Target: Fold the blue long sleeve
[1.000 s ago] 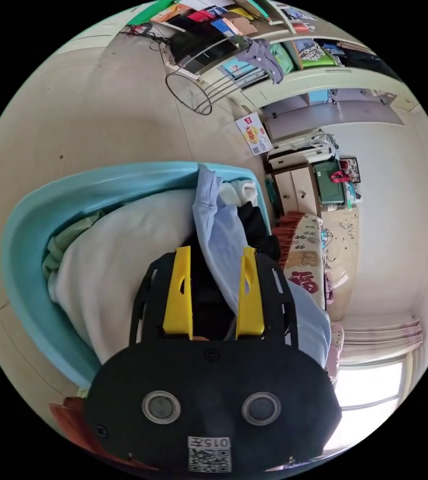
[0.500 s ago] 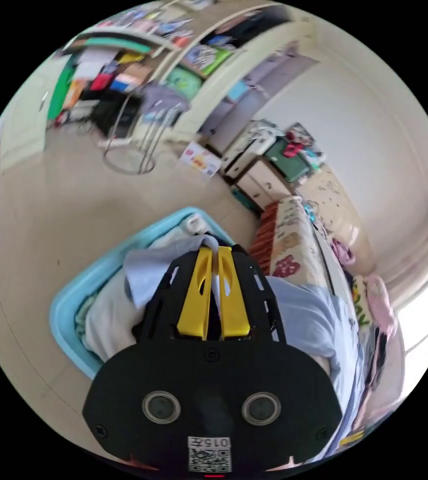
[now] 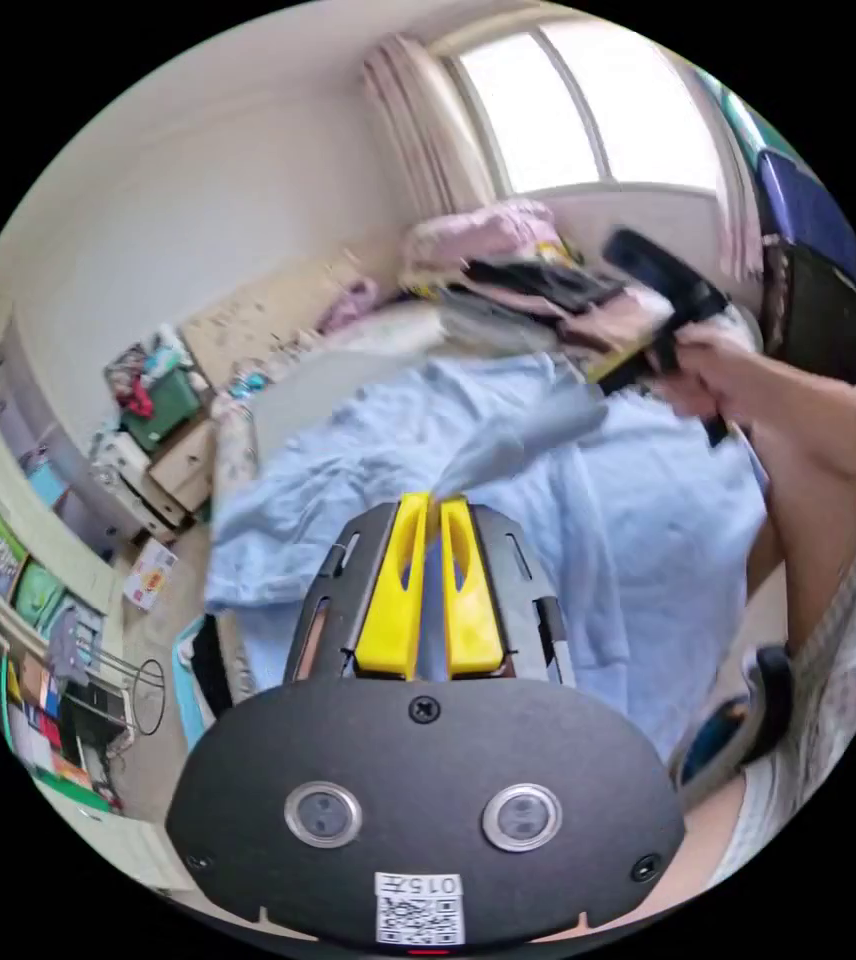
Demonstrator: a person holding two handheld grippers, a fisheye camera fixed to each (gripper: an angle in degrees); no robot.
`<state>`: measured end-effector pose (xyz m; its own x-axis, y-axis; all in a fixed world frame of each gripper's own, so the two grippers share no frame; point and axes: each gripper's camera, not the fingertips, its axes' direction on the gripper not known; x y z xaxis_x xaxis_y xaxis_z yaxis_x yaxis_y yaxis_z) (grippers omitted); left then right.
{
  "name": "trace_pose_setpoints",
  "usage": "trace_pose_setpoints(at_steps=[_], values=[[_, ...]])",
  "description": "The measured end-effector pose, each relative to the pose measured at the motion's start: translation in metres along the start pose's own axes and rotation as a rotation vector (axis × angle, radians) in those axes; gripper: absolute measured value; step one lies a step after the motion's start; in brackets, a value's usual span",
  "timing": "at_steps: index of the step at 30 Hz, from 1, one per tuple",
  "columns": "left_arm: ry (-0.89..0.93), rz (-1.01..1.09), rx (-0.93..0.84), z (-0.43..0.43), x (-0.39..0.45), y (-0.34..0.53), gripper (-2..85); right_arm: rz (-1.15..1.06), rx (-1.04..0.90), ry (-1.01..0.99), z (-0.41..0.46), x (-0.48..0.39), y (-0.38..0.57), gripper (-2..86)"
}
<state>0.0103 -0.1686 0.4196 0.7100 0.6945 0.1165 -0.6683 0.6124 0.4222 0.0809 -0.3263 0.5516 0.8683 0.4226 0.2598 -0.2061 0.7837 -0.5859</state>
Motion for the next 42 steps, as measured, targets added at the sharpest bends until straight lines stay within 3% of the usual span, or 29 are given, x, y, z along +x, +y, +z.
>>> trace_pose_setpoints(at_steps=[2, 6, 13, 21, 24, 26, 30, 32, 35, 39, 42], values=[[-0.022, 0.018, -0.119, 0.019, 0.021, -0.002, 0.8, 0.049, 0.041, -0.069, -0.019, 0.020, 0.005, 5.3], [-0.066, 0.053, -0.096, 0.013, 0.035, -0.006, 1.0, 0.034, -0.005, 0.008, -0.020, 0.020, 0.008, 7.5], [0.001, 0.074, -0.156, 0.029, 0.030, -0.008, 1.2, -0.013, -0.182, -0.137, 0.011, 0.011, -0.001, 13.1], [0.158, 0.033, -0.063, 0.017, -0.018, -0.005, 2.3, -0.048, -0.180, -0.094, 0.002, -0.002, -0.001, 2.1], [0.238, -0.170, 0.139, -0.010, -0.076, 0.014, 3.5, -0.036, -0.097, -0.136, -0.033, -0.005, 0.006, 1.4], [0.220, -0.428, 0.237, -0.016, -0.131, 0.040, 4.9, -0.046, -0.056, -0.094, -0.060, -0.008, 0.015, 1.1], [0.256, -0.853, 0.263, 0.001, -0.206, 0.089, 8.3, -0.038, -0.004, -0.018, -0.093, -0.009, 0.032, 1.0], [0.360, -1.060, 0.264, 0.021, -0.241, 0.116, 10.1, 0.000, 0.047, -0.037, -0.113, -0.003, 0.043, 0.9], [0.415, -1.176, 0.355, 0.033, -0.271, 0.134, 9.1, 0.038, 0.067, -0.076, -0.126, 0.004, 0.051, 0.9], [0.347, -1.232, 0.274, 0.044, -0.300, 0.134, 10.9, 0.037, 0.059, -0.085, -0.132, 0.000, 0.051, 0.8], [0.411, -1.327, 0.220, 0.066, -0.338, 0.132, 11.4, 0.026, 0.030, -0.103, -0.130, -0.007, 0.048, 0.9]])
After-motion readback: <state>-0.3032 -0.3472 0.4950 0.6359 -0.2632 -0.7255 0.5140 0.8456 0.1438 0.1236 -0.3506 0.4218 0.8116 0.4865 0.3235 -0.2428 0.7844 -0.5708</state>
